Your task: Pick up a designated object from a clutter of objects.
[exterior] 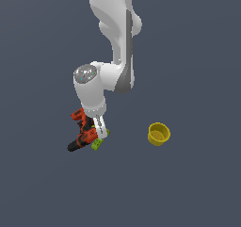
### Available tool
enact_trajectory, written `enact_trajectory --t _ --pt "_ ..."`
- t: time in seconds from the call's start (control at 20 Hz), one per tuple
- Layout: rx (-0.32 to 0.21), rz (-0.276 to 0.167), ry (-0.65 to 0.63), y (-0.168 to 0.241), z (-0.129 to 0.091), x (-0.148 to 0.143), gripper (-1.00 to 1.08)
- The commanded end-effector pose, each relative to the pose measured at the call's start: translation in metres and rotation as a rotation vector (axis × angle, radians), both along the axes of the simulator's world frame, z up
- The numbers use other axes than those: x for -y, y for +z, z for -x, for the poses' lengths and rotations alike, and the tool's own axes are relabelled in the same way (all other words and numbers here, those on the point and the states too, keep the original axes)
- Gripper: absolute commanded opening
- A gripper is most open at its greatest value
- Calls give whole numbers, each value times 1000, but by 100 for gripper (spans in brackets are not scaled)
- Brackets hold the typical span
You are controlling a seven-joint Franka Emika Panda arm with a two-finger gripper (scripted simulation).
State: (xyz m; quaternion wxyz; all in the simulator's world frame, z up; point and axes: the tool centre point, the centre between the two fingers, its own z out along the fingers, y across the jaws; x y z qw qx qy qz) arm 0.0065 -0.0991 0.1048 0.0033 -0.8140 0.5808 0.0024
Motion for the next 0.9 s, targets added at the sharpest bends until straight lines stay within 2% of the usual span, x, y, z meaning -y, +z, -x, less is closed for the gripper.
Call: enact_trajectory --t 0.0,0.3,0.35,0.5,0.85 --pt "-1 5 -41 -6 3 7 100" --pt "0 8 -72 -10 4 11 100" --pt "9 4 -47 -6 -2 -1 100" --pt "8 5 -49 -9 -1 0 100" --pt "3 7 -63 -40 3 7 100"
